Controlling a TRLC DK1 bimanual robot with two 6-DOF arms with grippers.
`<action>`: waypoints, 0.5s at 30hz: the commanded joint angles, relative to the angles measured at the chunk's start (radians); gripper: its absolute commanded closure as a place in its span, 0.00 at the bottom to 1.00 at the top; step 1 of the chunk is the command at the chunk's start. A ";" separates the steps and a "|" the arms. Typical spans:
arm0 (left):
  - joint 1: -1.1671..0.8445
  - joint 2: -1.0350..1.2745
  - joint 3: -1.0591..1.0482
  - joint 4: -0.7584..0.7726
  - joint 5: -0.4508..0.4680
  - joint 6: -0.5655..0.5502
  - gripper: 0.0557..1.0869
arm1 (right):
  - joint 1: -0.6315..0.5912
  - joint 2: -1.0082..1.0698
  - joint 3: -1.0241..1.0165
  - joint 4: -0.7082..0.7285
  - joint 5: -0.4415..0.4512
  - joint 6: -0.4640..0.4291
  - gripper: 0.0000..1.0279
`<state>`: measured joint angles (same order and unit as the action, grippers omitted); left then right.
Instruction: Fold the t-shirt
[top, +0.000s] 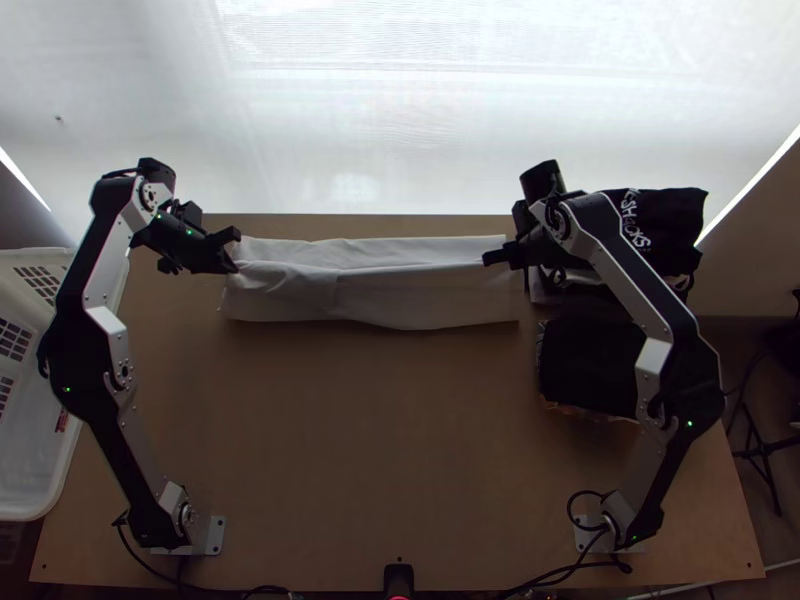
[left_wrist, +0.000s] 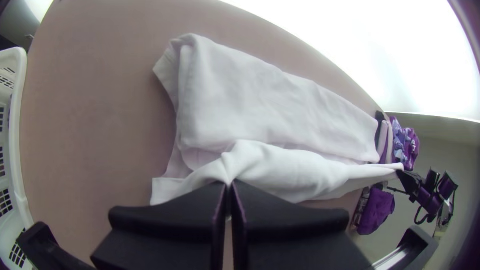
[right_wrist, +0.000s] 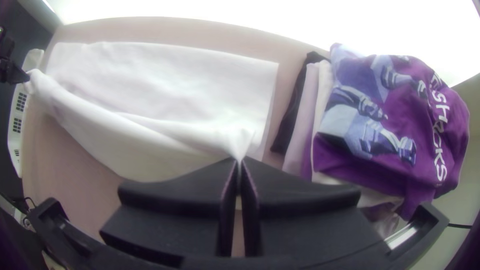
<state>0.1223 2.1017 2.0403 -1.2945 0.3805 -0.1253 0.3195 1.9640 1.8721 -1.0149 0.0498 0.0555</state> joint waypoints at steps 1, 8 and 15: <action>-0.018 0.081 0.133 -0.002 -0.014 -0.036 0.96 | -0.003 0.134 0.168 -0.001 0.010 0.001 0.97; -0.023 0.115 0.182 -0.002 -0.045 -0.043 0.96 | -0.010 0.230 0.236 -0.001 0.028 0.001 0.97; -0.023 0.169 0.181 -0.009 -0.107 -0.071 0.96 | -0.019 0.296 0.252 -0.001 0.056 0.004 0.97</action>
<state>0.1020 2.2204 2.2047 -1.2980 0.3233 -0.1734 0.3084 2.1895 2.0888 -1.0153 0.0837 0.0563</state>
